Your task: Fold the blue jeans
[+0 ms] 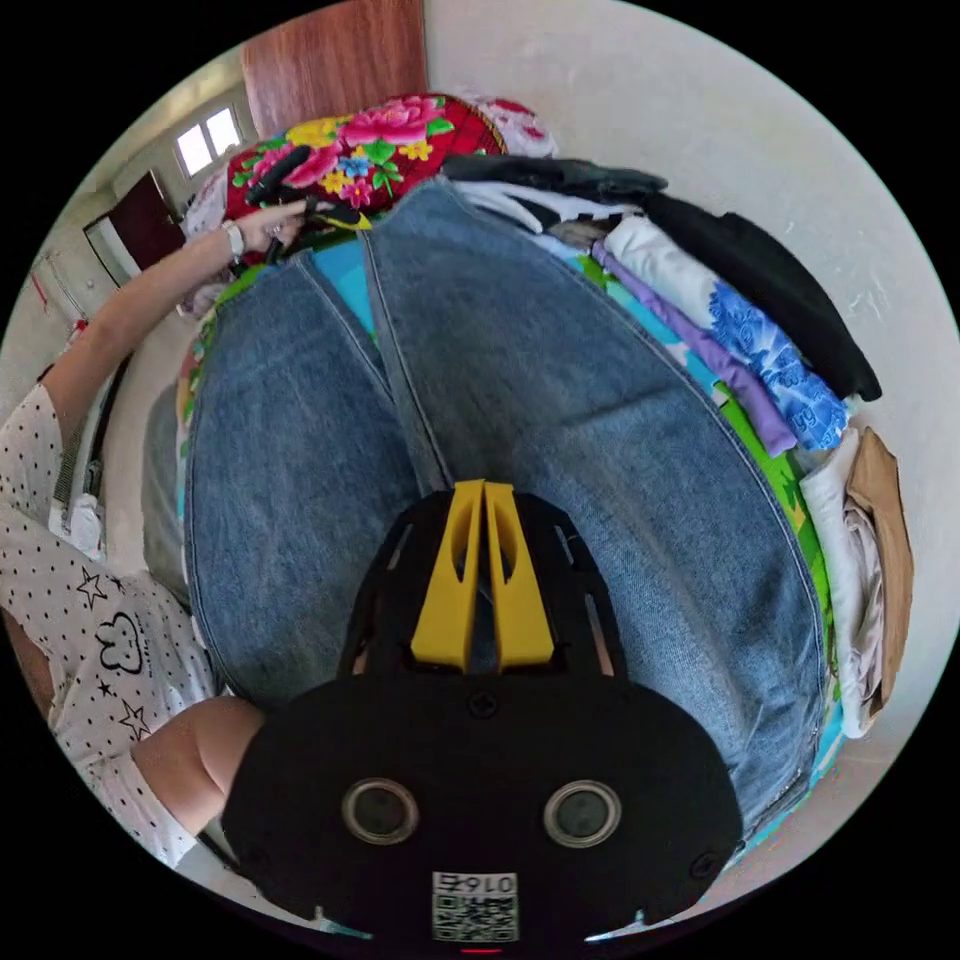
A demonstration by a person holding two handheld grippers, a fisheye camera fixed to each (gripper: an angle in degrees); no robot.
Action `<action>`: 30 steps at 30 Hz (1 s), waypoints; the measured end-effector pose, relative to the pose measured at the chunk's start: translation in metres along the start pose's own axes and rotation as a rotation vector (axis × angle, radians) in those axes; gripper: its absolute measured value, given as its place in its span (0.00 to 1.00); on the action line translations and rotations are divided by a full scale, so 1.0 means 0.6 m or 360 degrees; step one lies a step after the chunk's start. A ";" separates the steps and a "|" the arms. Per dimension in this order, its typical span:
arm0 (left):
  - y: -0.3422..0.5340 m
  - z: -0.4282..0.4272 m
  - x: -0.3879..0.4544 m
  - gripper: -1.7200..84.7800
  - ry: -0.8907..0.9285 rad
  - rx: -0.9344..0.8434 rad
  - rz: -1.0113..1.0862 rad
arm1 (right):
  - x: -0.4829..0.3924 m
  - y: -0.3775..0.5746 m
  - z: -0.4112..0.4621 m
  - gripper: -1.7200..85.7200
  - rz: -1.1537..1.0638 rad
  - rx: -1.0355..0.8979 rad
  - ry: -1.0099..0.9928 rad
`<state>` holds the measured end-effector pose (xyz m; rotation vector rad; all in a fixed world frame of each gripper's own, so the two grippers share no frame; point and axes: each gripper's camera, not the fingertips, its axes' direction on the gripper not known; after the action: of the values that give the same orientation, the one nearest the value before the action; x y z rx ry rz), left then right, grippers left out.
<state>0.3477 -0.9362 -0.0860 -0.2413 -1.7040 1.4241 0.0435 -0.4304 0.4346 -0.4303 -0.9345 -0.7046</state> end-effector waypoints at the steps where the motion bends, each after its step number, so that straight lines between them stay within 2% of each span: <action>1: 0.002 -0.006 0.021 0.03 -0.0055 -0.0016 0.0090 | -0.001 0.005 -0.003 0.02 0.0006 0.0020 -0.0013; 4: 0.009 -0.014 0.087 0.03 -0.0283 -0.0118 0.0362 | -0.003 0.025 -0.002 0.02 0.0021 0.0034 -0.0038; 6: 0.010 -0.023 0.118 0.04 -0.0387 -0.0122 0.0383 | -0.006 0.034 0.001 0.02 0.0027 0.0021 -0.0038; 11: 0.049 -0.126 0.169 0.01 -0.0773 0.0347 0.0247 | -0.029 0.070 0.003 0.02 -0.0013 0.0032 0.0021; 13: 0.069 -0.134 0.192 0.01 -0.0701 0.0243 0.0373 | -0.037 0.089 0.004 0.02 0.0000 0.0041 0.0019; 17: 0.169 -0.137 0.280 0.01 -0.0261 0.0072 0.0540 | -0.051 0.124 -0.002 0.02 0.0025 0.0089 0.0042; 20: 0.261 -0.125 0.347 0.01 -0.0078 -0.0039 0.0599 | -0.068 0.158 -0.009 0.02 0.0025 0.0147 0.0051; 25: 0.383 -0.138 0.440 0.01 0.0067 0.0005 0.0710 | -0.094 0.213 -0.016 0.02 0.0131 0.0215 0.0120; 27: 0.417 -0.137 0.481 0.01 -0.0007 0.0030 0.0780 | -0.105 0.232 -0.031 0.02 0.0219 0.0287 0.0196; 30: 0.462 -0.122 0.527 0.01 -0.0243 0.0130 0.0847 | -0.143 0.292 -0.104 0.02 0.0445 0.0619 0.0394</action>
<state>0.1087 -0.5939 -0.1751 -0.5869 -1.7762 1.9348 0.1702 -0.3152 0.3220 -0.1197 -0.7359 -0.3011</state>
